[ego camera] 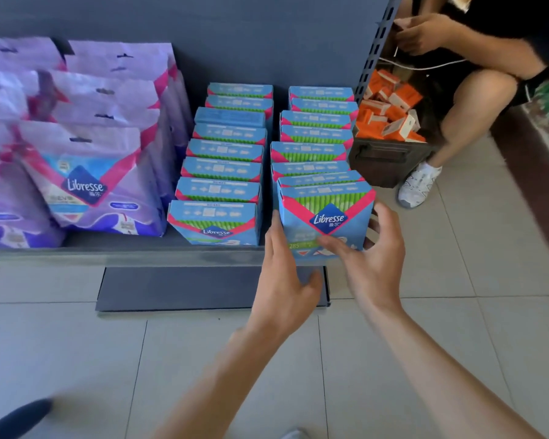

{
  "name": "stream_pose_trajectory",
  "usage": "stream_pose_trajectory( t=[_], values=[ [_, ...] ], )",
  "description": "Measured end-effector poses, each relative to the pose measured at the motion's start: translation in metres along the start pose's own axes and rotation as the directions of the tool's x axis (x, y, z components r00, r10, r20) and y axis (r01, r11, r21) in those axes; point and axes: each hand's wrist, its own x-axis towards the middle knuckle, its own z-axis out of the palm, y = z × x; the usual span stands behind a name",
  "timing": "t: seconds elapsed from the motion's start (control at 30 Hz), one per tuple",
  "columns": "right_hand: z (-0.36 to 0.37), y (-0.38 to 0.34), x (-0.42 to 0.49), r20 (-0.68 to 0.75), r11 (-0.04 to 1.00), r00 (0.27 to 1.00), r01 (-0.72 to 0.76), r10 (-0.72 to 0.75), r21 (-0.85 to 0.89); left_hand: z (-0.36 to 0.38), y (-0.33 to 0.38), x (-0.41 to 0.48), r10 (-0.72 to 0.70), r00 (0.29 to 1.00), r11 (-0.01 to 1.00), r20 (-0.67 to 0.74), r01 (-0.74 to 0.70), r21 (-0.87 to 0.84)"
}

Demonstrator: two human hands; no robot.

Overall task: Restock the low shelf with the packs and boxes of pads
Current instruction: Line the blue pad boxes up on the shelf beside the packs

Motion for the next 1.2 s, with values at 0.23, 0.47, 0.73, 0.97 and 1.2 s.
stream_pose_trajectory(
  t=[0.23,0.47,0.73,0.97,1.2],
  values=[
    [0.018,0.005,0.004,0.021,1.0,1.0,-0.006,0.007,-0.009,-0.009,-0.007,0.002,-0.021,0.999,0.995,0.046,0.016,0.101],
    [0.029,0.019,0.008,-0.05,0.998,0.999,-0.019,0.016,-0.053,-0.008,-0.017,-0.03,0.047,0.988,0.953,0.148,-0.089,0.291],
    [0.038,0.024,0.019,-0.002,0.995,1.0,-0.006,0.006,-0.096,-0.021,-0.011,-0.019,0.121,0.982,0.9,0.145,-0.17,0.402],
    [0.032,0.028,0.013,0.044,0.991,0.999,0.016,-0.01,-0.133,-0.022,-0.008,-0.016,0.096,0.977,0.871,0.192,-0.176,0.458],
    [0.013,0.011,0.007,0.15,0.987,0.989,0.026,-0.001,-0.161,-0.044,0.006,-0.017,0.123,0.976,0.826,0.181,-0.202,0.526]
  ],
)
